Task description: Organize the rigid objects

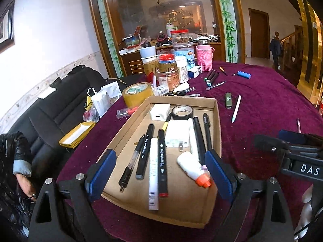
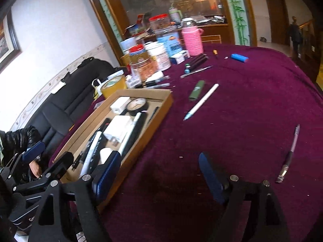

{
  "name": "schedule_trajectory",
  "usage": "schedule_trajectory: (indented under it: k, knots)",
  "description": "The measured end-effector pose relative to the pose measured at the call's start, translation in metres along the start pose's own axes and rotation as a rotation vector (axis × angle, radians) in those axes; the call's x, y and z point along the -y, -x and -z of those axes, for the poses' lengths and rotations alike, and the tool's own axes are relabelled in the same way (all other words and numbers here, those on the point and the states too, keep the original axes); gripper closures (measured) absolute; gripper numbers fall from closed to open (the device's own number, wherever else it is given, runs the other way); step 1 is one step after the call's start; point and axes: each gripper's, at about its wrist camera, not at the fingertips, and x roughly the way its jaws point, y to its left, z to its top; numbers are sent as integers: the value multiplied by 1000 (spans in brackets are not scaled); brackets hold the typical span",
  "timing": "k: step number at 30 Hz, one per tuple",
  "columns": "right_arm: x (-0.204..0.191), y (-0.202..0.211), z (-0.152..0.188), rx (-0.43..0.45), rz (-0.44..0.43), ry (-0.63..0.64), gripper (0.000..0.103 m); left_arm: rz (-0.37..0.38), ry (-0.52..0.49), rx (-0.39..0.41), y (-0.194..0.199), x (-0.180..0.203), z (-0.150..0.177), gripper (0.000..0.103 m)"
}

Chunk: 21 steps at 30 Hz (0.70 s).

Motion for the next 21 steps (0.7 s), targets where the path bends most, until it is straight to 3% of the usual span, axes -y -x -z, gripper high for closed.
schedule_trajectory:
  k: [15,21]
  knots:
    - [34,19,13,26,52,-28,18,-61,-72,63,22,37,-1,14]
    - [27,32,16,81,84,19,18,-99,-5,231,61,23,-5,13]
